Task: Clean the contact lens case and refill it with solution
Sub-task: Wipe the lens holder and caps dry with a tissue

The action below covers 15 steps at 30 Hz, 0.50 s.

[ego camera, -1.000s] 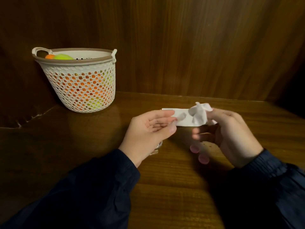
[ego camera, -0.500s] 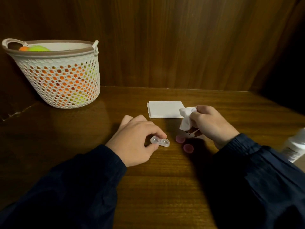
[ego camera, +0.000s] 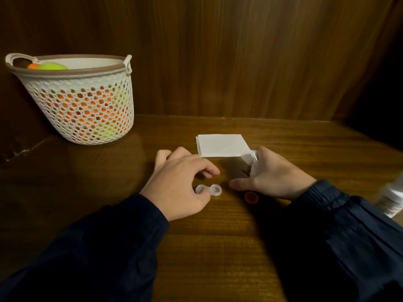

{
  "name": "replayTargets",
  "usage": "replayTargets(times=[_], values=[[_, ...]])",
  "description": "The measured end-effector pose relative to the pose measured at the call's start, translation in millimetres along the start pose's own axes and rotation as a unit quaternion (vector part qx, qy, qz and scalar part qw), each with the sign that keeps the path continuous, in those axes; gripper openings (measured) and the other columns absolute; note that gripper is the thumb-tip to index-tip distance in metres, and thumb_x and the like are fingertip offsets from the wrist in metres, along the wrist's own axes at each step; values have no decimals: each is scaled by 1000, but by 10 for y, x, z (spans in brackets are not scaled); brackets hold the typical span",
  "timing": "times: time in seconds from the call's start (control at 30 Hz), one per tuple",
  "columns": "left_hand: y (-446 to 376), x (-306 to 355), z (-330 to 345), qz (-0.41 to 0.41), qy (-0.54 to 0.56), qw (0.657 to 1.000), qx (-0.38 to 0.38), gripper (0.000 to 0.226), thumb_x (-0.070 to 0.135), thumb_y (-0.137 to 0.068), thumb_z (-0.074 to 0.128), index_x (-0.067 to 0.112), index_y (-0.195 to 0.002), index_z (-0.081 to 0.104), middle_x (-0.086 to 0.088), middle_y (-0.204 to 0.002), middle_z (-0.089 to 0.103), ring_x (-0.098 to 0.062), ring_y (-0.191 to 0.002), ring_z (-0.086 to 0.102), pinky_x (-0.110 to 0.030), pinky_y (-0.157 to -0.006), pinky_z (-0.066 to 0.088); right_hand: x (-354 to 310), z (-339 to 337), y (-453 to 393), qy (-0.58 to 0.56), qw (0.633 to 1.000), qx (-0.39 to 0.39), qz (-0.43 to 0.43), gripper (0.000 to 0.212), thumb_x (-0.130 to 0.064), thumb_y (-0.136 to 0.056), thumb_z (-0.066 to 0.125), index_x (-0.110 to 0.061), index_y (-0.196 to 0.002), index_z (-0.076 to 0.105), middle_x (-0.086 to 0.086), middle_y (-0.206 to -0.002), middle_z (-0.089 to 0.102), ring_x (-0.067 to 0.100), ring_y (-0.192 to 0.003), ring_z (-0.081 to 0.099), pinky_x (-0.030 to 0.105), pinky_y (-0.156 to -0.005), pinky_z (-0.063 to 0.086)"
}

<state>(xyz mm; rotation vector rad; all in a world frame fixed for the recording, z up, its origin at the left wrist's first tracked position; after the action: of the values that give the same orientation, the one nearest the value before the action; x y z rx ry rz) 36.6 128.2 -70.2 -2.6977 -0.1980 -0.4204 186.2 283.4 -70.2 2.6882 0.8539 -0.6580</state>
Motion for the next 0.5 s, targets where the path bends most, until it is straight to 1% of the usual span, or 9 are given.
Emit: replayTargets(times=[0.07,0.13,0.23,0.3,0.33,0.37,0.4,0.43,0.5], values=[[-8,-14,-49,-19,9,999,36,29,31,-91,65,46,-116,65,29,-103,64,4,-112,43,-26,-96,18,-30,-2,5,43,999,4,-21,72,-64,-60,93,-25,-106,53,-10,-91,66,7,-80,61,25,-55,42],[-7,-32,-86,-44,29,996,69,26,24,-95,65,43,-113,68,26,-100,66,0,-109,50,-25,-95,19,-31,9,4,56,998,9,-33,58,-57,-63,94,-28,-97,56,-11,-81,69,4,-73,62,21,-51,40],[-5,-29,-90,-60,65,992,87,20,23,-97,65,39,-107,71,23,-95,67,-3,-99,55,-23,-91,24,-39,26,-9,60,997,24,-42,48,-48,-69,94,-28,-83,52,-12,-71,64,1,-66,58,18,-49,36],[-8,-7,-89,-61,78,991,89,19,22,-98,65,38,-104,72,23,-92,66,-3,-91,57,-21,-90,27,-48,28,-8,55,997,28,-37,44,-43,-72,94,-28,-82,54,-12,-68,64,1,-60,57,15,-42,36],[-5,4,-89,-62,86,990,91,19,21,-98,65,37,-103,73,22,-91,66,-3,-89,57,-23,-92,30,-48,23,-2,45,998,29,-33,41,-42,-73,93,-27,-82,57,-11,-68,65,2,-58,59,13,-37,36],[0,13,-96,-63,103,988,95,19,20,-98,65,35,-104,74,21,-91,67,-4,-87,59,-26,-94,36,-51,6,10,24,998,38,-33,38,-42,-74,93,-26,-81,60,-10,-67,66,3,-58,61,11,-34,36],[4,17,-109,-67,134,983,102,19,19,-98,66,33,-106,75,20,-92,68,-5,-86,61,-27,-93,44,-61,-25,30,-14,998,55,-41,37,-43,-74,94,-26,-81,61,-10,-68,67,4,-59,63,9,-35,37],[3,8,-125,-77,182,974,108,19,19,-98,66,31,-109,75,19,-93,70,-5,-86,64,-26,-87,52,-85,-63,58,-75,992,75,-62,36,-42,-73,94,-26,-83,63,-11,-71,70,3,-64,66,7,-40,41],[-14,-28,-131,-110,305,941,96,21,23,-100,65,31,-117,74,15,-100,76,-4,-91,71,-18,-76,58,-207,-129,145,-206,964,92,-138,35,-40,-74,95,-26,-92,68,-13,-83,77,-3,-76,70,10,-57,52]])
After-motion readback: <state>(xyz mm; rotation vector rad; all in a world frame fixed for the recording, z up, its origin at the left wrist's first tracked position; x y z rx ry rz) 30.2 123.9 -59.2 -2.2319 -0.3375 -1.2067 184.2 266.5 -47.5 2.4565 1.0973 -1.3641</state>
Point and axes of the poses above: each hand's wrist, its own y-axis away from the middle knuckle, its own z-axis out of the palm, x = y × z, the point moved 5 cm from there along -y, towards the middle knuckle
